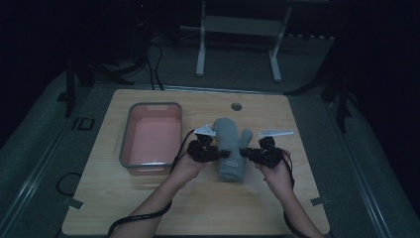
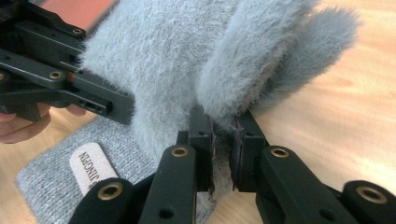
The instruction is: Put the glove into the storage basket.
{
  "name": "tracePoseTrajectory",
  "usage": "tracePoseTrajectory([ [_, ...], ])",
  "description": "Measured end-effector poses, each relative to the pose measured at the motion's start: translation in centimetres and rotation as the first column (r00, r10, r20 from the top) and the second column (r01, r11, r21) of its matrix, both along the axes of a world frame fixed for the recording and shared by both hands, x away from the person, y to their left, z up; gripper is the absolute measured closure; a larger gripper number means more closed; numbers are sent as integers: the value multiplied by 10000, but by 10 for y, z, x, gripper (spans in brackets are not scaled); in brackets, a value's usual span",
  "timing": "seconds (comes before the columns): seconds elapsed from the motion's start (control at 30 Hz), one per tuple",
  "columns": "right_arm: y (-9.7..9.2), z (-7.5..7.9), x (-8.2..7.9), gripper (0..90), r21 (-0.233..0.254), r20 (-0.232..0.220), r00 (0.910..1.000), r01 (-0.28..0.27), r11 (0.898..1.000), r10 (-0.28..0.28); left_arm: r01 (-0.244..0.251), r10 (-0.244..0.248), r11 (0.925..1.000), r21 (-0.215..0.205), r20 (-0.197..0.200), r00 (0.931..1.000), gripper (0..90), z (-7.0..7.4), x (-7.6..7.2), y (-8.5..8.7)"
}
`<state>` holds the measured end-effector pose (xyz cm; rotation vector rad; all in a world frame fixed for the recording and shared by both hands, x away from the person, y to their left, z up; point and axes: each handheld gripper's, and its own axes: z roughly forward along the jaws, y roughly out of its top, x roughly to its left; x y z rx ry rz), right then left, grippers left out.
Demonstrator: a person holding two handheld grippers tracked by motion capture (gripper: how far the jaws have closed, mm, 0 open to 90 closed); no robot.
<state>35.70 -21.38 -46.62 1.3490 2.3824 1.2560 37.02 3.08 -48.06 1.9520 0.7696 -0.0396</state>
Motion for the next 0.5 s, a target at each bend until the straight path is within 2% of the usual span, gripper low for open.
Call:
tracePoseTrajectory([
  [0.17,12,14,2,810,-3,254,9995,-183,9998,183,81,-85,9998,169,191,9998,807,15,4,13],
  [0.5,43,32,14,810,252,319,9977,-606,9978,597,-121,115,9995,282,210,9997,807,35,10,48],
])
